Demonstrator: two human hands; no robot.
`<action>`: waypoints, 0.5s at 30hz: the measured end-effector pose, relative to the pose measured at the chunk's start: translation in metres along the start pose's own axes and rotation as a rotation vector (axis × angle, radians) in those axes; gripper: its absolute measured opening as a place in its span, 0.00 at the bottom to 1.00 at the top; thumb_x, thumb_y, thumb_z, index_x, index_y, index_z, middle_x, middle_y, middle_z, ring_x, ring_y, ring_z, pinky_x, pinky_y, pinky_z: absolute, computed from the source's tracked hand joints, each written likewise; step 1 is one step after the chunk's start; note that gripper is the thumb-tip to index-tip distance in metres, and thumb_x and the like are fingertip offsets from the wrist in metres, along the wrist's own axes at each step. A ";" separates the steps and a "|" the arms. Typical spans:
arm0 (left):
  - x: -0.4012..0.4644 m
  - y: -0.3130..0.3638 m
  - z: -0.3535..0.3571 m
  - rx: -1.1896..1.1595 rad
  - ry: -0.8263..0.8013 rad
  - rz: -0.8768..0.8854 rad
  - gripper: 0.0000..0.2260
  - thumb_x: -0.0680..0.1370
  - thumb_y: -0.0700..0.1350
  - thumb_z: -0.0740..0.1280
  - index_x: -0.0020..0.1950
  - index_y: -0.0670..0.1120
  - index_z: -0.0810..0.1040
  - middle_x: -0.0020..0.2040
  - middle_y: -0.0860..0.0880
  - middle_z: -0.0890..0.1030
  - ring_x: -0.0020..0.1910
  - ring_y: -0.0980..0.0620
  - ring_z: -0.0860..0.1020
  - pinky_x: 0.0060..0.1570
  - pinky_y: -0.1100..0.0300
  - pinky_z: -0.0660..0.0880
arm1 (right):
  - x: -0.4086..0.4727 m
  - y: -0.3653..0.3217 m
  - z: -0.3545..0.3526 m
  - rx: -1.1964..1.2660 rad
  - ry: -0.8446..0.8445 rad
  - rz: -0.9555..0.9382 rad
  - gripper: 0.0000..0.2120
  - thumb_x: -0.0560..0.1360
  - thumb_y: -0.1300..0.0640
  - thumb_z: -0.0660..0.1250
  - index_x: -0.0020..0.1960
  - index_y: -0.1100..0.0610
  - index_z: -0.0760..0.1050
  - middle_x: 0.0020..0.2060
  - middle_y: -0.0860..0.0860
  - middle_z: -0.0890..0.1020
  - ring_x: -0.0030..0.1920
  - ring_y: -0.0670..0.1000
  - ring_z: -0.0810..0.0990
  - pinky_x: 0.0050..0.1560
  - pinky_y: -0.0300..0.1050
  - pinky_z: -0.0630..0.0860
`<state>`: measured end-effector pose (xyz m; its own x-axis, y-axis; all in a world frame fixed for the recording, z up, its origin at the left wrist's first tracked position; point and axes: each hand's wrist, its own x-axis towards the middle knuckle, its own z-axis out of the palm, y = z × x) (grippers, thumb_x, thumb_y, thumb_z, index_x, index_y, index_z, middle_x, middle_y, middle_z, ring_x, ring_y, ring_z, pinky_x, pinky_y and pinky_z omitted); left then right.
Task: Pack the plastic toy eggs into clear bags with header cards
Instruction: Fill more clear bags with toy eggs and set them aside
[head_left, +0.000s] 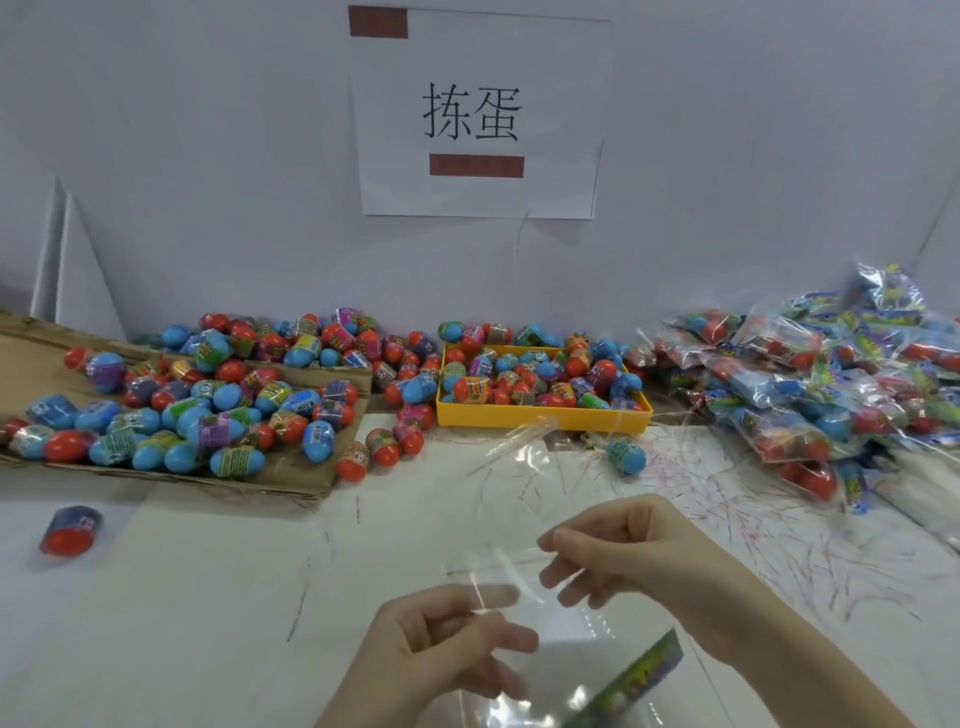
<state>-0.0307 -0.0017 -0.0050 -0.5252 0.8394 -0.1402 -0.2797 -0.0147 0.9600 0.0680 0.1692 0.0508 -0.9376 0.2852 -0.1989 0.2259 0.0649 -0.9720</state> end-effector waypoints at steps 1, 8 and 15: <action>0.001 -0.001 0.000 -0.018 0.054 0.009 0.06 0.66 0.42 0.76 0.42 0.44 0.86 0.37 0.39 0.84 0.30 0.45 0.82 0.32 0.59 0.78 | -0.001 0.001 0.001 0.011 -0.016 0.000 0.14 0.62 0.48 0.70 0.41 0.55 0.84 0.40 0.56 0.85 0.37 0.51 0.83 0.35 0.35 0.76; 0.001 0.002 0.000 -0.047 0.239 0.128 0.05 0.70 0.36 0.72 0.36 0.44 0.85 0.29 0.42 0.81 0.25 0.49 0.77 0.27 0.63 0.75 | -0.012 0.005 0.001 0.106 -0.036 -0.002 0.15 0.60 0.49 0.71 0.44 0.54 0.84 0.41 0.57 0.85 0.38 0.52 0.84 0.35 0.36 0.77; -0.003 0.020 0.011 -0.085 0.205 0.162 0.13 0.60 0.51 0.68 0.39 0.48 0.86 0.43 0.46 0.85 0.39 0.48 0.84 0.29 0.64 0.77 | -0.021 0.002 0.009 0.125 -0.072 -0.032 0.12 0.62 0.51 0.73 0.43 0.55 0.84 0.39 0.57 0.85 0.36 0.52 0.84 0.33 0.36 0.76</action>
<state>-0.0258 0.0020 0.0170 -0.7180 0.6949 -0.0405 -0.2407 -0.1932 0.9512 0.0860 0.1545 0.0523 -0.9614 0.2151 -0.1713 0.1648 -0.0480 -0.9852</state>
